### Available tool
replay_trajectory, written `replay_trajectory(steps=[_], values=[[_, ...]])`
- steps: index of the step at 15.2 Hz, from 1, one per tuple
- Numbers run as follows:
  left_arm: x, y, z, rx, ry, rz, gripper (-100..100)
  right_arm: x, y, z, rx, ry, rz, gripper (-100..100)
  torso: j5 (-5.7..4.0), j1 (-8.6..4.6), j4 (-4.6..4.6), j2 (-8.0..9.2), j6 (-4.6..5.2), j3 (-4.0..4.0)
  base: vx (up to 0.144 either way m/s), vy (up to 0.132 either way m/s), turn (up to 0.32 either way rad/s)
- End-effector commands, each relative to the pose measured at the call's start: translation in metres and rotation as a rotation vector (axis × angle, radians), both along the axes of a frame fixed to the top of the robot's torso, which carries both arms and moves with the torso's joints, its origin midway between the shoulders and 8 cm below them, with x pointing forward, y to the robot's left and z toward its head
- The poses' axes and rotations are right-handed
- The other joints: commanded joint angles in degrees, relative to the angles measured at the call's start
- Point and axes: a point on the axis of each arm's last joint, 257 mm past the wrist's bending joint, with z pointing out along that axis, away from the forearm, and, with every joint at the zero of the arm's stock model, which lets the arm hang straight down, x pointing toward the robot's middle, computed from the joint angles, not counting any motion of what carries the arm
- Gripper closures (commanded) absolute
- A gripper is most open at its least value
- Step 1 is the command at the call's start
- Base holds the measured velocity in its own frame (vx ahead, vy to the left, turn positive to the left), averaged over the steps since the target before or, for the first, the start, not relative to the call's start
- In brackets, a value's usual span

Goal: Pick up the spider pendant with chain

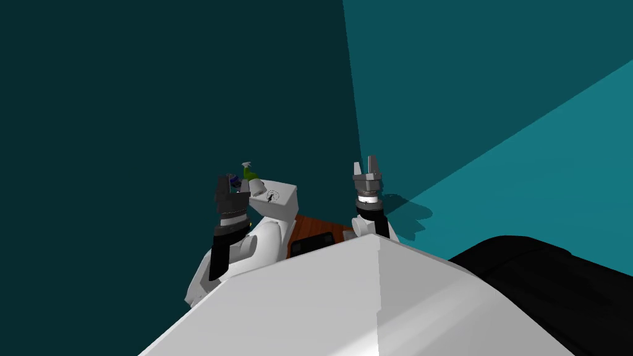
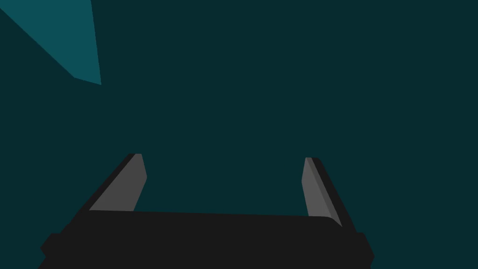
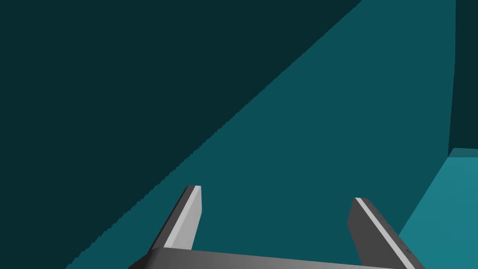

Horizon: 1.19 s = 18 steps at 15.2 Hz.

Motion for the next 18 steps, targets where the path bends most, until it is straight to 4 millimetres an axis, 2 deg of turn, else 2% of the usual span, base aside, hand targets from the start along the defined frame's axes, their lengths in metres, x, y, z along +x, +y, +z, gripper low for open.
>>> replay_trajectory(steps=[1, 2, 5, 7, 18], values=[[0.008, 0.003, -0.016, -0.006, 0.030, -0.001, -100, 0.000, 0.000, 0.000, 0.000, 0.000, 0.000, 0, 0.00, 0.00, 0.00, 0.00, 0.00, 0.00, -0.087, 0.065, -0.070], [0.008, 0.003, -0.016, -0.006, 0.030, -0.001, -100, 0.000, 0.000, 0.000, 0.000, 0.000, 0.000, 0, 0.00, 0.00, 0.00, -0.03, -0.01, -0.02, -0.056, 0.047, -0.018], [0.023, 0.006, -0.037, -0.022, 0.073, -0.008, -100, 0.000, 0.000, 0.000, 0.000, 0.000, 0.000, 0, -0.02, -0.08, -0.04, -0.17, -0.01, -0.10, -0.062, 0.046, -0.073], [0.025, 0.007, -0.043, -0.023, 0.084, -0.005, -100, 0.000, 0.000, 0.000, 0.000, 0.000, 0.000, 0, -0.01, -0.06, -0.03, -0.14, -0.01, -0.08, -0.068, 0.043, -0.061], [0.061, 0.014, -0.105, -0.085, 0.197, -0.017, -100, 0.000, 0.000, 0.000, 0.000, 0.000, 0.000, 0, -0.02, -0.10, -0.06, -0.26, 0.00, -0.15, -0.058, 0.044, -0.073]])
